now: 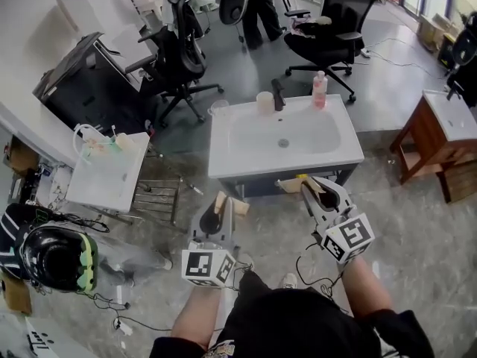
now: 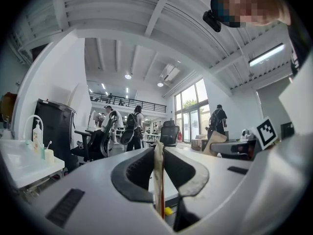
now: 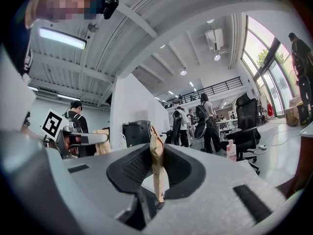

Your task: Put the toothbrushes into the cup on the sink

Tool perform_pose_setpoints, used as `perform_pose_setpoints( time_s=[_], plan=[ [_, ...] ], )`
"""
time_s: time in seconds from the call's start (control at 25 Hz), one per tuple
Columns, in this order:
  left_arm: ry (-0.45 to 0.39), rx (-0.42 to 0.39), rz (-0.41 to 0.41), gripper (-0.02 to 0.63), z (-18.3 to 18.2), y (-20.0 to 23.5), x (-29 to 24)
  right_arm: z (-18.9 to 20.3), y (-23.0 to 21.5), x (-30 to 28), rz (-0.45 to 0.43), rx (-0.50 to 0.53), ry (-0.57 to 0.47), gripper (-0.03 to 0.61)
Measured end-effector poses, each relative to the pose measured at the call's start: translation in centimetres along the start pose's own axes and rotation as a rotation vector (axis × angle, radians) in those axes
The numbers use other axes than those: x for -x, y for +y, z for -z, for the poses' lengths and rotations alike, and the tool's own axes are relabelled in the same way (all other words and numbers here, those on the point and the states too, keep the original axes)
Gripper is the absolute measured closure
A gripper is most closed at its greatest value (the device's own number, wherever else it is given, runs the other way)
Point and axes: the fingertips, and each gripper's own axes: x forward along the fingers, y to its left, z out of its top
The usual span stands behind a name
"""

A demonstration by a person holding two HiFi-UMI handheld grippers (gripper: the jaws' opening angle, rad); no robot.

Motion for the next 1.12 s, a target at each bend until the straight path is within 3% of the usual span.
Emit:
perform_pose_setpoints(
  time_s=[0.28,0.76,1.12],
  plan=[
    [0.011,0.027,0.02,0.554,1.1,4.7,-4.4,1.1,-1.3,-5.5,0.034,0.005,0.021,0.503],
    [0.021,0.093,0.106,0.554,2.1,18.8,-15.0,1.7,-2.5,-21.7,0.135,0.013,0.056,0.503],
    [0.012,0.128,0.148,0.554,3.2,26.2,-19.9,2.1,-2.4,-29.7,0.182,0.036,0.079,0.503]
  ],
)
